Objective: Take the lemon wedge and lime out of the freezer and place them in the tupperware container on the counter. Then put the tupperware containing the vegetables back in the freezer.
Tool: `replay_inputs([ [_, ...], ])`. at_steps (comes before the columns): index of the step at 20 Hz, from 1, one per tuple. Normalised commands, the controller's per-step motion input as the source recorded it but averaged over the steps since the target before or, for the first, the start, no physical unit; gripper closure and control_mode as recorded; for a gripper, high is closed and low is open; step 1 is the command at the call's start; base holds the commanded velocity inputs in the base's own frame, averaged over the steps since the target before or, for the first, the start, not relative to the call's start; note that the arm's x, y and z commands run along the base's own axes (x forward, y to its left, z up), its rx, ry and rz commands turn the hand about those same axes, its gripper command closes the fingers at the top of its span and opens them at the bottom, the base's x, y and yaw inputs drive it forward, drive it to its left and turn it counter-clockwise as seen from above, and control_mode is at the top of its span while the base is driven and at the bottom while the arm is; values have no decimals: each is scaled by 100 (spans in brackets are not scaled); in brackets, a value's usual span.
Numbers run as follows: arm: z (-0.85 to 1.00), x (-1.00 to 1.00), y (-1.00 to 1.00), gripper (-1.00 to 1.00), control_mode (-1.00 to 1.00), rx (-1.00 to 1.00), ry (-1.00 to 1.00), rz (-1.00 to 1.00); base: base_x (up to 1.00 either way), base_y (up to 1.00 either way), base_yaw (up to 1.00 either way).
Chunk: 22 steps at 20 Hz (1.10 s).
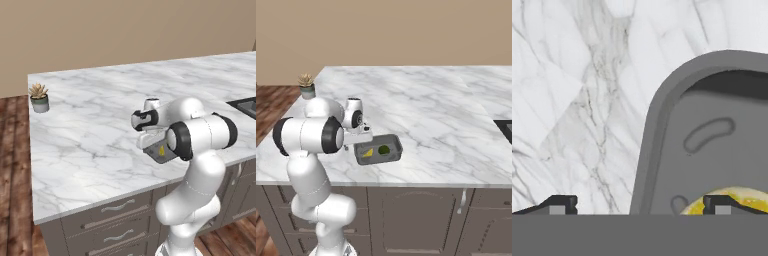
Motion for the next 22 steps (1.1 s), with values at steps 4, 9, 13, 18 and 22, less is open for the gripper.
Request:
replay_inputs([
  [4,-31,11,0,-100,-100,0,0,0,0,0,0],
  [9,-30,11,2,-100,-100,0,0,0,0,0,0],
  [13,-31,15,1,-100,-100,0,0,0,0,0,0],
  [18,-31,4,0,-100,-100,0,0,0,0,0,0],
  [22,-20,-30,-1,100,-100,0,0,0,0,0,0],
])
